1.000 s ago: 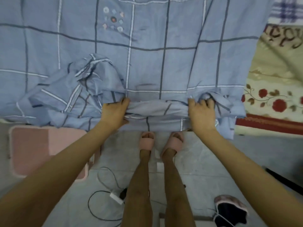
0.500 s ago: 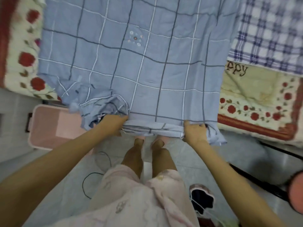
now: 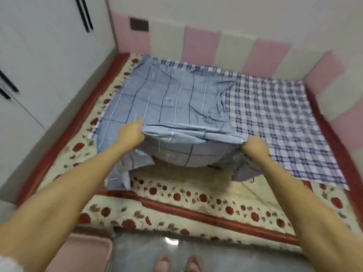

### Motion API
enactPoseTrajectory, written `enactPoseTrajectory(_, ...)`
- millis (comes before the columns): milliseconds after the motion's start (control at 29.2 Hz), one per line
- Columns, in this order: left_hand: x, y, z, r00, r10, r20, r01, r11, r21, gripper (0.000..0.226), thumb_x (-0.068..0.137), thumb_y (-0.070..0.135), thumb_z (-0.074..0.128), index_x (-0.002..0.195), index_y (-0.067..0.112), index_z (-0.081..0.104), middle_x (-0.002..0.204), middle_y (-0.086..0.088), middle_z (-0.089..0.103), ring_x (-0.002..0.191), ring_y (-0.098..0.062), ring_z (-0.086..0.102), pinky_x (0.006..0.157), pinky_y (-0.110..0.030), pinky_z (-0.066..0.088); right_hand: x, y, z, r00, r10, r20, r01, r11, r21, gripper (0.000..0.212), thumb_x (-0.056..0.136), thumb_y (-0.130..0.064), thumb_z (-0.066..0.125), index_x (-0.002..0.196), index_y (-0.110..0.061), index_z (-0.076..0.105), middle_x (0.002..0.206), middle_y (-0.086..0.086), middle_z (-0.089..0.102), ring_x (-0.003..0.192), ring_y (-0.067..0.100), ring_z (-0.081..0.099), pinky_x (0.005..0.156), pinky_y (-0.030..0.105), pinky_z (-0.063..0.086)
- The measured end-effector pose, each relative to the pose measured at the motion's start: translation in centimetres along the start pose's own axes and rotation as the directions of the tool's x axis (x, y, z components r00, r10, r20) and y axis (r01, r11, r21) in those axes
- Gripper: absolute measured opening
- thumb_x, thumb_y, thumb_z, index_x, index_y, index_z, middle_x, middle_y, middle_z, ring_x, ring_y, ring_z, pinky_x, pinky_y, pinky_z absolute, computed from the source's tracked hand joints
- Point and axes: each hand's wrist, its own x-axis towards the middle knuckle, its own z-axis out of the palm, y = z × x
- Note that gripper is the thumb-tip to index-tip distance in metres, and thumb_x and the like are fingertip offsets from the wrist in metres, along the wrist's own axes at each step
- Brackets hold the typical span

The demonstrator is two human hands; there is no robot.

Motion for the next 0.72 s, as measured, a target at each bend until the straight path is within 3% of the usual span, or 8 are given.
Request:
enactPoseTrajectory(69, 4.3, 5.3, -9.2, 0.957, -0.013, -0.29, -0.049, 0.977, -0.205, 0.016, 0.08, -0.001, 0.05, 0.091, 0.01, 0.047, 0.081, -0.017, 0.053, 0.072, -0.029, 0.05, 0.062, -0.034, 0.038, 1.8, -5.1, -10.2, 0.991, 0.066, -0.118, 0.012, 0.826, 0.564, 0.02, 0.091, 0.001, 0.041, 0.073, -0.002, 0.049, 0.065, 0.013, 0.046, 0.057, 0.024, 0.042, 0.048, 0.036, 0.034)
enactPoseTrajectory(137, 6.0, 9.9, -18.9, 0.791, -0.008, -0.612, -0.239, 0.917, -0.321, 0.029, 0.08, -0.001, 0.05, 0.106, 0.012, 0.052, 0.091, -0.013, 0.06, 0.077, -0.027, 0.054, 0.063, -0.031, 0.038, 0.2, -9.5, -20.4, 0.888, 0.104, -0.447, 0.324, 0.548, 0.771, 0.017, 0.088, -0.01, 0.046, 0.093, 0.0, 0.059, 0.078, 0.013, 0.054, 0.072, 0.019, 0.049, 0.062, 0.043, 0.043)
enactPoseTrajectory(240, 6.9, 12.0, -27.3, 0.585, 0.164, -0.795, -0.478, 0.861, -0.174, 0.031, 0.086, 0.009, 0.054, 0.116, 0.018, 0.057, 0.103, -0.008, 0.068, 0.088, -0.025, 0.063, 0.07, -0.032, 0.049, -3.9, -10.9, -29.3, 0.516, 0.039, -0.856, 0.71, 0.54, 0.452, 0.032, 0.077, -0.018, 0.045, 0.098, -0.007, 0.066, 0.09, 0.01, 0.066, 0.084, 0.019, 0.059, 0.065, 0.028, 0.037)
enactPoseTrajectory(308, 7.1, 11.6, -29.5, 0.662, 0.281, -0.695, -0.341, 0.938, 0.054, 0.026, 0.085, 0.014, 0.062, 0.11, 0.011, 0.064, 0.099, -0.021, 0.066, 0.088, -0.037, 0.063, 0.07, -0.04, 0.05, -5.0, -10.0, -31.6, 0.423, -0.082, -0.902, 0.682, 0.684, 0.258, 0.027, 0.081, -0.021, 0.047, 0.098, -0.01, 0.065, 0.095, 0.019, 0.068, 0.089, 0.036, 0.063, 0.064, 0.031, 0.037)
enactPoseTrajectory(377, 6.6, 11.0, -29.1, 0.814, 0.292, -0.503, -0.217, 0.955, 0.203, 0.023, 0.082, 0.014, 0.068, 0.103, 0.006, 0.066, 0.099, -0.025, 0.064, 0.088, -0.038, 0.061, 0.065, -0.033, 0.041, -4.9, -8.7, -31.5, 0.502, -0.224, -0.835, 0.483, 0.874, 0.056, 0.025, 0.084, -0.028, 0.052, 0.099, -0.014, 0.065, 0.096, 0.02, 0.068, 0.091, 0.04, 0.062, 0.068, 0.037, 0.043)
enactPoseTrajectory(446, 6.1, 10.1, -27.7, 0.834, 0.33, -0.443, -0.257, 0.942, 0.217, 0.015, 0.078, 0.013, 0.069, 0.093, 0.009, 0.067, 0.099, -0.018, 0.06, 0.08, -0.034, 0.057, 0.06, -0.029, 0.036, -4.1, -7.8, -30.0, 0.637, -0.322, -0.7, 0.26, 0.945, -0.198, 0.022, 0.084, -0.026, 0.058, 0.102, -0.016, 0.067, 0.1, 0.016, 0.069, 0.094, 0.036, 0.063, 0.074, 0.037, 0.048)
enactPoseTrajectory(583, 6.1, 7.1, -21.7, 0.897, 0.342, -0.281, -0.268, 0.925, 0.269, 0.02, 0.072, 0.013, 0.066, 0.092, 0.014, 0.066, 0.099, -0.002, 0.056, 0.084, -0.03, 0.06, 0.068, -0.039, 0.052, -2.8, -5.7, -21.6, 0.847, -0.255, -0.467, 0.029, 0.898, -0.439, 0.009, 0.088, -0.019, 0.06, 0.094, -0.012, 0.064, 0.096, 0.005, 0.069, 0.094, 0.027, 0.064, 0.076, 0.033, 0.045)
enactPoseTrajectory(720, 0.6, 4.3, -13.4, 0.965, 0.241, -0.102, -0.184, 0.902, 0.391, 0.016, 0.085, 0.017, 0.057, 0.101, 0.018, 0.058, 0.095, -0.004, 0.063, 0.089, -0.026, 0.061, 0.071, -0.029, 0.044, -4.1, -2.4, -12.7, 0.898, -0.225, -0.379, 0.004, 0.865, -0.502, 0.006, 0.087, -0.01, 0.059, 0.086, -0.016, 0.061, 0.091, 0.002, 0.067, 0.091, 0.023, 0.062, 0.072, 0.032, 0.043)
